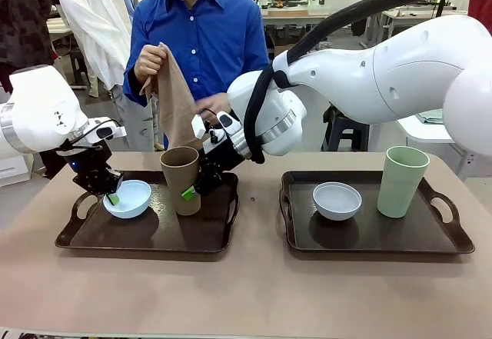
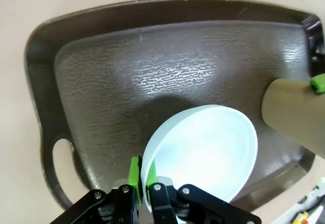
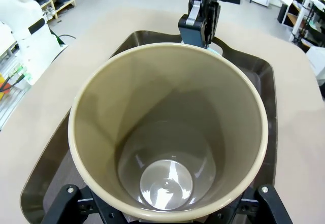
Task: Set up a tray with a mat and arrange the tableware.
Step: Pick up the Picnic Bowl and Reusable plastic cup from the Handle tray in front of the human's position and hold them in the air.
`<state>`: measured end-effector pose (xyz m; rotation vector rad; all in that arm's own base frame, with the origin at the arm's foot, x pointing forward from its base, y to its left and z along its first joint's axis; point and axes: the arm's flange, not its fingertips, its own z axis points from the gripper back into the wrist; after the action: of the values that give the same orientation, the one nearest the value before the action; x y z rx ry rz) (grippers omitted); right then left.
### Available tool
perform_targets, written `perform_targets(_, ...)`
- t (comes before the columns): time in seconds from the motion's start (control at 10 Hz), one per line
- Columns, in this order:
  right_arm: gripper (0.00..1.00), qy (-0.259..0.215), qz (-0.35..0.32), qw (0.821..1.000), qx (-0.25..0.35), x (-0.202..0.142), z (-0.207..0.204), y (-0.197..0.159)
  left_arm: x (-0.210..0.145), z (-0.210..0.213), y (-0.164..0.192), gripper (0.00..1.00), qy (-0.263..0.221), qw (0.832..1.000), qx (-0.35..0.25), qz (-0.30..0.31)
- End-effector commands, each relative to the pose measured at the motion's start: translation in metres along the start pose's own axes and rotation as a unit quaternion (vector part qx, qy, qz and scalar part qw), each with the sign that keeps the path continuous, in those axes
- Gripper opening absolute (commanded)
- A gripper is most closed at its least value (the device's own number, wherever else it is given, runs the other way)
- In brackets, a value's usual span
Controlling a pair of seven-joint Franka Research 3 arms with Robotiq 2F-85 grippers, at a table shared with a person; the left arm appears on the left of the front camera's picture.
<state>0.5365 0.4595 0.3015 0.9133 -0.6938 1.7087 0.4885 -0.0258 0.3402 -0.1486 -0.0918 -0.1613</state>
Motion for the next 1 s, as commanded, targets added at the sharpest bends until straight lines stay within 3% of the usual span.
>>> perform_targets(0.0, 0.00, 0.018, -0.002, 1.000, -0.012, -0.007, 0.003, 0.010, -0.004, -0.002, 0.001, 0.00, 0.010, 1.000, 0.023, 0.006)
perform_targets(0.2, 0.00, 0.024, -0.015, 0.999, -0.017, 0.000, 0.014, 0.018, -0.005, -0.002, -0.004, 0.00, 0.028, 0.999, 0.037, -0.001)
perform_targets(0.4, 0.00, 0.026, -0.014, 0.999, -0.035, 0.031, 0.038, 0.039, -0.010, 0.014, -0.012, 0.00, 0.023, 0.999, 0.026, 0.002)
perform_targets(0.5, 0.00, 0.031, -0.001, 0.998, -0.050, 0.053, 0.052, 0.054, -0.015, 0.036, -0.019, 0.00, 0.009, 1.000, 0.007, 0.004)
perform_targets(0.9, 0.00, 0.048, 0.042, 0.994, -0.088, 0.129, 0.086, 0.103, -0.048, 0.153, -0.048, 0.00, -0.086, 0.995, 0.044, 0.004)
